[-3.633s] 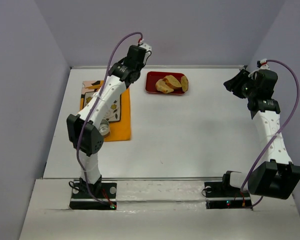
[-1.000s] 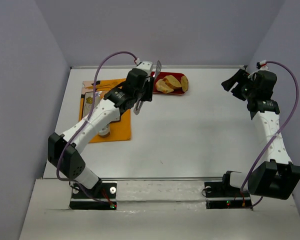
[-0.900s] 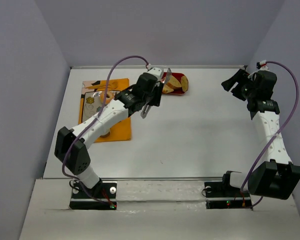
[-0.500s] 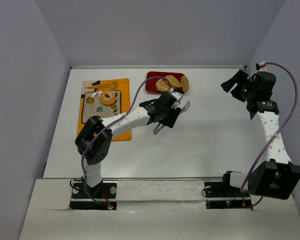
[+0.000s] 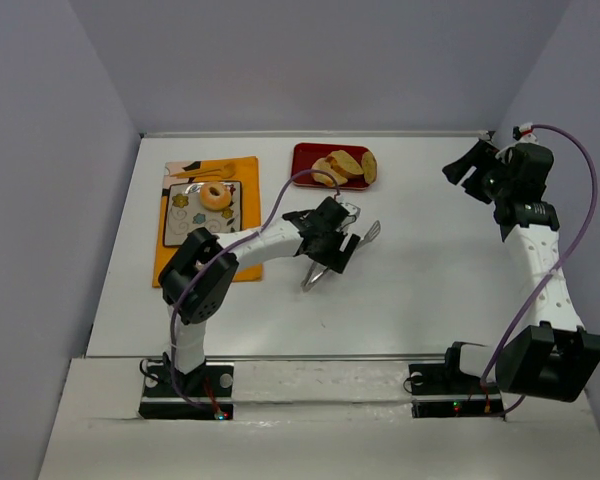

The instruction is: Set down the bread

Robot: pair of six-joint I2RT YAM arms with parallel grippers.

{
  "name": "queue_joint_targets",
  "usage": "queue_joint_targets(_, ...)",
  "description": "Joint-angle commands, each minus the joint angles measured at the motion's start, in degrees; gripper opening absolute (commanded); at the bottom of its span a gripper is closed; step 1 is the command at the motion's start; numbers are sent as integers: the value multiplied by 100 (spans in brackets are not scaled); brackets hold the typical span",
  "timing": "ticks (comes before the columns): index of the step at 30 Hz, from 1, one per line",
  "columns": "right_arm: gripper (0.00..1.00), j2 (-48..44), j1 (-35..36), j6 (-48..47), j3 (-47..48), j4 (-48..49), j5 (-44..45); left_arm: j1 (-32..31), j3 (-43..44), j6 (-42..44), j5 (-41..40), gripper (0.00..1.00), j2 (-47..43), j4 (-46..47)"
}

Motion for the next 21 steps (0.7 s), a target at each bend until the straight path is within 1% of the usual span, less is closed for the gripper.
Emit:
queue_joint_targets(1, 72, -262, -22, -73, 30, 39, 98, -3, -59, -31, 128, 92, -106, -80)
queue_joint_targets(2, 72, -280, -22, -82, 21, 39, 124, -3, -60, -31, 128, 98, -115, -107)
queue_joint_targets(3, 72, -315, -22, -82, 21, 31, 150, -3, -60, -40, 93, 99, -115, -124)
queue_joint_targets(8, 72, -377, -22, -91, 12, 30, 186, -3, 46, -22, -144, 99, -457, -300)
queue_joint_targets(9, 73, -386, -22, -91, 12, 22, 177, -3, 89, -22, -223, 99, -640, -318)
queue_joint_targets(12, 73, -394, -22, -99, 3, 22, 212, 6, 344, 4, -706, 99, -984, -502)
queue_joint_targets(13, 73, -394, -22, -100, 3, 30, 230, 6, 414, 4, -1038, 99, -1281, -529)
queue_joint_targets(15, 73, -394, -22, -100, 12, 22, 230, 111, 599, 22, -1425, 99, -1799, -529)
queue_joint_targets(16, 78, -377, -22, -108, 12, 30, 221, 190, 713, -83, -1506, 99, -1959, -477)
queue_joint_targets(18, 83, -351, -22, -47, 21, 22, 221, 435, 784, -241, -1603, 99, -2450, -406)
queue_joint_targets(19, 86, -342, -22, -29, 12, 22, 221, 680, 776, -346, -1917, 99, -2609, -327)
queue_joint_targets(20, 94, -324, -22, -3, 12, 30, 204, 787, 706, -574, -2146, 99, -2950, -187)
queue_joint_targets(21, 100, -324, -22, -3, 21, 22, 177, 910, 627, -741, -2653, 99, -3145, -108)
